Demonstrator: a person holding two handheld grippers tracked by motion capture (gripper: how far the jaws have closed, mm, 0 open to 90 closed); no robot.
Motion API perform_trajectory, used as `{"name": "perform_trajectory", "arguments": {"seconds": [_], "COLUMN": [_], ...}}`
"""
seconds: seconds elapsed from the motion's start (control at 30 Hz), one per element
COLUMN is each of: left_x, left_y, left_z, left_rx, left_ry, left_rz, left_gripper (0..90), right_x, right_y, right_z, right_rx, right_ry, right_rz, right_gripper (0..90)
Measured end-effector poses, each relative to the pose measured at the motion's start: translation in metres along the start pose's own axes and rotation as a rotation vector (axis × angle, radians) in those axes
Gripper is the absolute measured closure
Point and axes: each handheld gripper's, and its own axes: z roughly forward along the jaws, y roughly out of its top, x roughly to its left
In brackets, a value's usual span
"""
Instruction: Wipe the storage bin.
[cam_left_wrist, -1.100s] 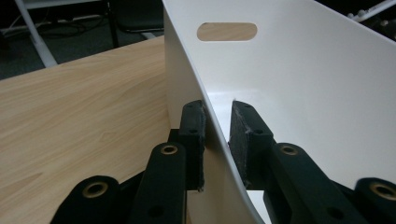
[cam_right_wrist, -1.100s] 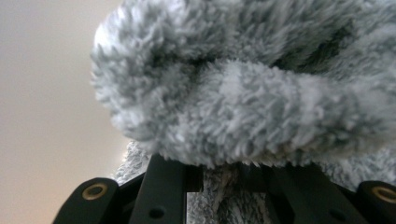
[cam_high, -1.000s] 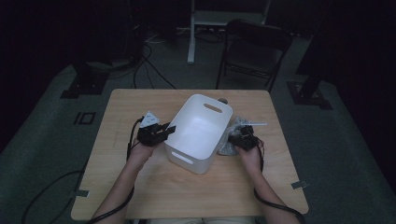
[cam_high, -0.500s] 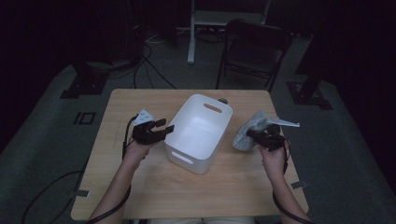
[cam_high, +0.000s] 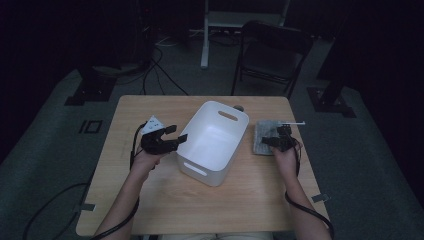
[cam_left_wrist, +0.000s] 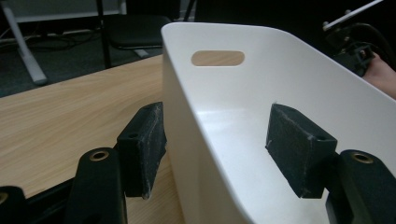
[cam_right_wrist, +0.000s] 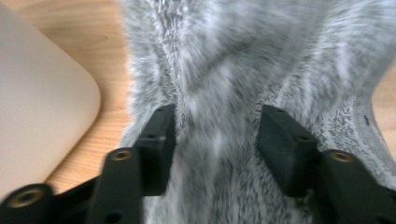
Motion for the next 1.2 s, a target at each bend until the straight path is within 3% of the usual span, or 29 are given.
{"name": "perform_trajectory", "arguments": {"seconds": [0.13,0.2,0.23,0.33,0.43,0.53,0.67,1.07,1.2], "left_x": [0.000,-0.002,-0.002,-0.001,0.000,0.002,0.004,0.008,0.011], "left_y": [0.000,0.001,0.001,0.002,0.004,0.004,0.003,0.001,-0.001], "left_z": [-0.001,-0.001,-0.001,-0.004,-0.008,-0.011,-0.014,-0.023,-0.028], "left_rx": [-0.010,-0.012,-0.013,-0.025,-0.025,-0.032,-0.033,-0.047,-0.044], "left_ry": [0.001,0.003,0.007,0.006,0.019,0.026,0.040,0.077,0.110], "left_rz": [0.002,-0.001,-0.009,-0.031,-0.034,-0.026,-0.052,-0.094,-0.109], "left_gripper": [32.1,31.0,29.5,28.9,28.3,28.2,17.9,16.4,14.1], "right_x": [0.004,0.005,0.007,0.007,0.005,0.006,0.005,0.008,0.010], "right_y": [0.000,-0.001,-0.004,-0.005,-0.008,-0.012,-0.016,-0.019,-0.020], "right_z": [-0.006,-0.009,-0.015,-0.020,-0.021,-0.022,-0.024,-0.032,-0.038], "right_rx": [-0.033,-0.045,-0.078,-0.107,-0.121,-0.128,-0.134,-0.141,-0.155], "right_ry": [0.054,0.068,0.109,0.118,0.145,0.126,0.134,0.137,0.145], "right_rz": [-0.036,-0.045,-0.063,-0.077,-0.071,-0.089,-0.082,-0.101,-0.109], "right_gripper": [28.6,27.6,21.7,13.9,14.1,14.1,14.1,14.1,14.2]}}
